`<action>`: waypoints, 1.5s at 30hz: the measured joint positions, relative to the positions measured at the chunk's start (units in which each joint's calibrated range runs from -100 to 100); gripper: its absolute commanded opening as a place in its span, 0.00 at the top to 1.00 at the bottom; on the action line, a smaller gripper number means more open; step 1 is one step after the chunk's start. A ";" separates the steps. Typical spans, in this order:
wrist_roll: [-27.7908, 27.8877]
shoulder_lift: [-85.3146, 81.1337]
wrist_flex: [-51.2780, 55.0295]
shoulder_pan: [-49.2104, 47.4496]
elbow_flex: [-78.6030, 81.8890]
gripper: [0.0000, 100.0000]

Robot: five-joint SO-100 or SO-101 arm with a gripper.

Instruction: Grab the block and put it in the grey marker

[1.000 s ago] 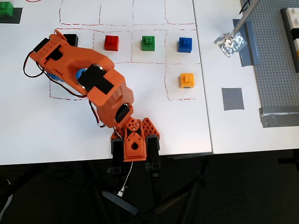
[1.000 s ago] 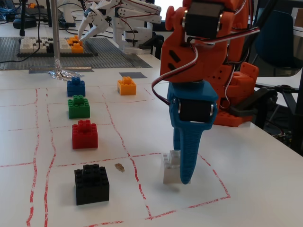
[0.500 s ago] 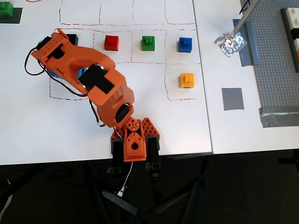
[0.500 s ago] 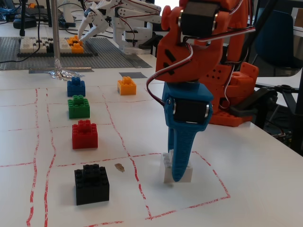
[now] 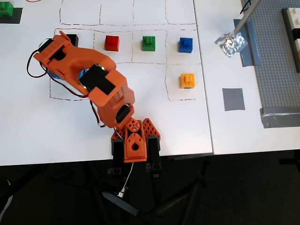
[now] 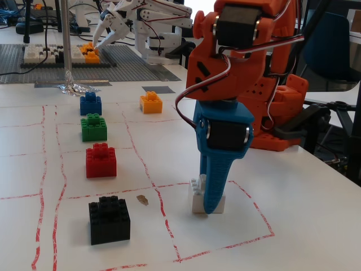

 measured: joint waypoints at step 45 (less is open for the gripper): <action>12.84 -32.66 41.40 85.94 -18.67 1.00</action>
